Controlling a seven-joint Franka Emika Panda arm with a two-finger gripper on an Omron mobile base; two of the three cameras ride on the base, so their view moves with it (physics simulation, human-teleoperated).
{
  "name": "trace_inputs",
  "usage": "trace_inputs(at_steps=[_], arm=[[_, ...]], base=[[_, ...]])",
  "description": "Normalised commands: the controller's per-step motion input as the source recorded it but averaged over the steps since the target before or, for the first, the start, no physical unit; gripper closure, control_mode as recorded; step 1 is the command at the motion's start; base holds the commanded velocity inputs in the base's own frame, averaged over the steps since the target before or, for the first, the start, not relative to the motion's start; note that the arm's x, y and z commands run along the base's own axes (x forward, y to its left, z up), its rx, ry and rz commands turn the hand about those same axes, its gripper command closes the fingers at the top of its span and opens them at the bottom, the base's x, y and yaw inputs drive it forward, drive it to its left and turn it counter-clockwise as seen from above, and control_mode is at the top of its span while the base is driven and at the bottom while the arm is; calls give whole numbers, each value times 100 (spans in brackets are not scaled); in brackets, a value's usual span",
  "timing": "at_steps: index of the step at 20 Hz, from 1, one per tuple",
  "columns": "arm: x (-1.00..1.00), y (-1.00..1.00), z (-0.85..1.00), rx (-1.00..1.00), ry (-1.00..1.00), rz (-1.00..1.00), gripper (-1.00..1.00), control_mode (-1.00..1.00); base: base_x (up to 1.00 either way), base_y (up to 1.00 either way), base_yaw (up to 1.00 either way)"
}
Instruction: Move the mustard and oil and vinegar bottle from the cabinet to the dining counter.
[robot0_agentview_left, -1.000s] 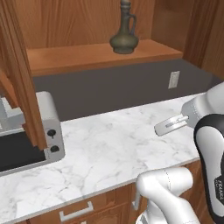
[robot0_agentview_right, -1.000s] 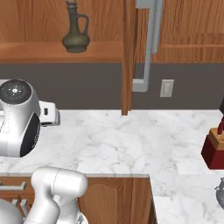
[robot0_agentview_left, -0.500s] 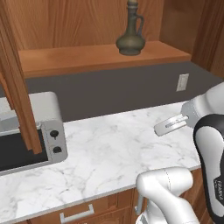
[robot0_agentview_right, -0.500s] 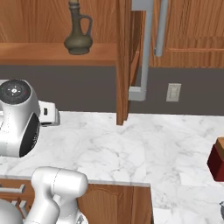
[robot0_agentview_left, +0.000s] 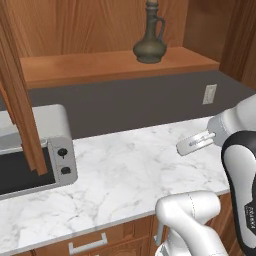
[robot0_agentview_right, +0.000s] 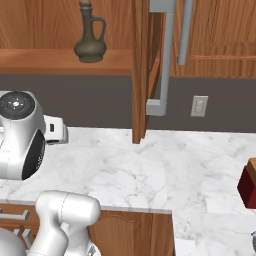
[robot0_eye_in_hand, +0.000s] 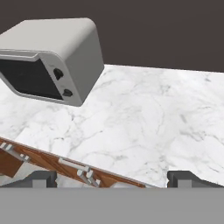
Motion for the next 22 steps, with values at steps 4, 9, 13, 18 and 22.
trace_inputs(at_steps=[4,9,13,18,22], arm=[[0,0,0,0,0,0,-100,100],[0,0,0,0,0,0,-100,100],[0,0,0,0,0,0,-100,100],[0,14,15,-14,-14,-8,-100,-100],[2,20,34,-20,-19,-21,-100,-100]], base=[[0,0,0],[0,0,0],[0,1,0],[0,2,0],[0,0,0]])
